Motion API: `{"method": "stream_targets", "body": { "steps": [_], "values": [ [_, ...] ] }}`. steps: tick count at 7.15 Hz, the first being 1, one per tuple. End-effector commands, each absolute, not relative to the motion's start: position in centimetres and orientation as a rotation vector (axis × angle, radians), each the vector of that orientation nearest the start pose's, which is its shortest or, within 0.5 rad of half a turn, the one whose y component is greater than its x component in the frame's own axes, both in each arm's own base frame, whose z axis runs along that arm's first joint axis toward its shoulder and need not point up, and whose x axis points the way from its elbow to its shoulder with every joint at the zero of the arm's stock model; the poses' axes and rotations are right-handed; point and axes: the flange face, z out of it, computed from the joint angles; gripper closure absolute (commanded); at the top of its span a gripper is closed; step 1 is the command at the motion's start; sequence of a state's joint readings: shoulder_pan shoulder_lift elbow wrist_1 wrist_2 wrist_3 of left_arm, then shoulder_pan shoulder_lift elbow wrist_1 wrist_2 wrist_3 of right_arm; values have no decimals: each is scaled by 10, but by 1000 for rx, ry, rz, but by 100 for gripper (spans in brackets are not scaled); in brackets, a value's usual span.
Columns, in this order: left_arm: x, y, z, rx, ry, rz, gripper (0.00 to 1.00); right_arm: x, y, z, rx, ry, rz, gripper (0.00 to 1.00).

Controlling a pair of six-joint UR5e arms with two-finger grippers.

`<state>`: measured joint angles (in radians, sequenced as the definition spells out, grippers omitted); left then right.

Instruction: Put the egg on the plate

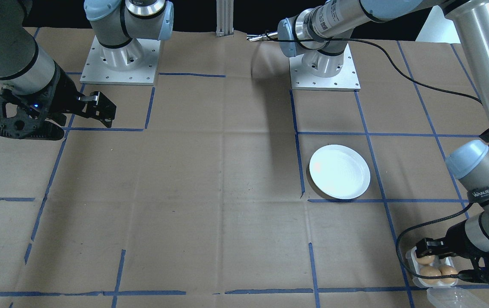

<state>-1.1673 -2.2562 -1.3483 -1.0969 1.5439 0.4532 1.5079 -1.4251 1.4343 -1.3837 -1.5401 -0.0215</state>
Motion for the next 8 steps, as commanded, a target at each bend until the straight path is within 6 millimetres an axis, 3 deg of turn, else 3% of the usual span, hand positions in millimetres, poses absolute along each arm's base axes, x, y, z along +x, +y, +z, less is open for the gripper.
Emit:
{"method": "stream_targets", "body": {
  "steps": [1,4,8],
  "values": [
    [156,-716,216,78,3164,-30,36,103,-540,462,69,3087,302,0],
    [156,-716,215,71,3170,-29,42,103,-540,462,69,3087,302,0],
    [157,-718,219,71,3160,-38,85,103,-540,462,69,3087,302,0]
  ]
}}
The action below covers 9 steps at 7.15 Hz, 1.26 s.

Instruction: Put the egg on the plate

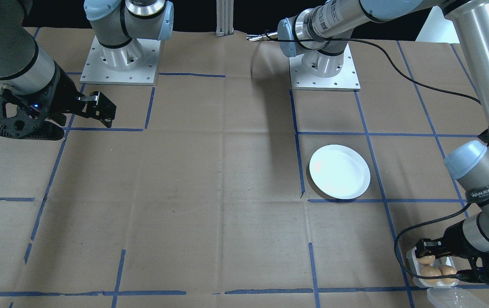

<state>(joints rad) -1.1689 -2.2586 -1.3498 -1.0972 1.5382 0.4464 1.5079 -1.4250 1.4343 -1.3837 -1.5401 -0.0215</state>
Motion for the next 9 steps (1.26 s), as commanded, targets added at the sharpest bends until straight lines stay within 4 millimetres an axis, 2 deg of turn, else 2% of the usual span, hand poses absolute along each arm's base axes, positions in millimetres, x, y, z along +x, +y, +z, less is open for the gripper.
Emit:
{"method": "stream_targets", "body": {
  "steps": [1,2,3,4,5,6,7,8,9],
  "values": [
    [156,-717,230,71,3152,-48,93,103,-540,462,69,3087,302,0],
    [155,-716,245,73,3147,-65,98,103,-540,462,69,3087,302,0],
    [152,-709,270,73,3147,-58,100,103,-540,462,69,3087,302,0],
    [147,-696,308,70,3146,-52,100,103,-540,462,69,3087,302,0],
    [138,-679,336,70,3147,-44,100,103,-540,462,69,3087,302,0],
    [125,-665,356,54,3147,-38,100,103,-540,462,69,3087,302,0],
    [109,-650,359,-21,3156,-17,100,103,-540,462,69,3087,302,0],
    [78,-630,357,-56,3163,11,100,103,-540,462,69,3087,302,0],
    [34,-600,356,-49,3168,48,100,103,-540,462,69,3088,300,0]
  ]
}}
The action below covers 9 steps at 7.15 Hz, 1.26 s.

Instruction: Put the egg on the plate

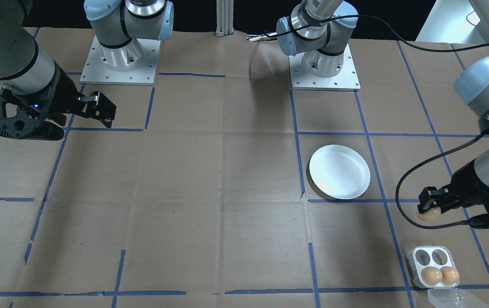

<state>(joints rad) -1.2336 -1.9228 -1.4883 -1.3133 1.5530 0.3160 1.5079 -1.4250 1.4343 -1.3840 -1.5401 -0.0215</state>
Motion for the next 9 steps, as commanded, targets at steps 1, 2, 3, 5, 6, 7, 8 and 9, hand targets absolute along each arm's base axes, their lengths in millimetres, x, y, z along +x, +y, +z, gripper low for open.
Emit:
{"method": "stream_targets", "body": {
  "steps": [1,2,3,5,6,7,8,9],
  "values": [
    [4,-570,341,-86,3176,96,100,103,-540,462,69,3087,302,0],
    [-7,-542,320,-114,3182,166,100,103,-540,462,69,3087,302,0],
    [-12,-523,287,-125,3186,251,100,103,-540,462,69,3087,302,0],
    [-16,-506,225,-113,3184,245,100,103,-540,462,69,3087,302,0],
    [-16,-506,215,-112,3181,241,99,103,-540,462,69,3087,302,0],
    [-16,-506,213,-114,3179,248,79,103,-540,462,69,3087,304,0],
    [-16,-505,212,-119,3179,260,16,103,-540,462,69,3087,302,0],
    [-15,-506,222,-116,3177,232,1,103,-540,462,69,3087,302,0]
  ]
}}
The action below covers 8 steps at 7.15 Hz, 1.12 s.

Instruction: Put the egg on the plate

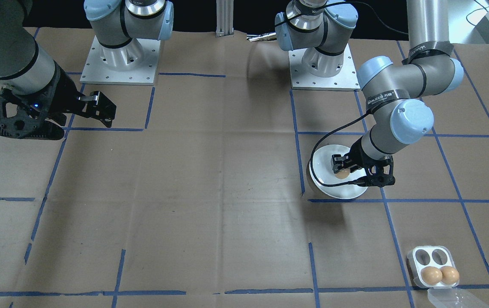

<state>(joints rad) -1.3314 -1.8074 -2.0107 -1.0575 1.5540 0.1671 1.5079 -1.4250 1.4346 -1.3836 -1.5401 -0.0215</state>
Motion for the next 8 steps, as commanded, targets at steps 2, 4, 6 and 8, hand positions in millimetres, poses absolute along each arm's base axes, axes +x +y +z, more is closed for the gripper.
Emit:
{"method": "stream_targets", "body": {
  "steps": [2,4,6,8],
  "values": [
    [-12,-506,262,-119,3153,105,1,103,-540,462,69,3087,302,0],
    [-8,-516,337,-113,3107,-41,1,103,-540,462,69,3087,304,0],
    [0,-538,368,-120,3096,-108,1,103,-540,462,69,3087,304,0],
    [27,-593,364,-73,3093,-122,1,103,-540,462,69,3087,302,0]
  ]
}}
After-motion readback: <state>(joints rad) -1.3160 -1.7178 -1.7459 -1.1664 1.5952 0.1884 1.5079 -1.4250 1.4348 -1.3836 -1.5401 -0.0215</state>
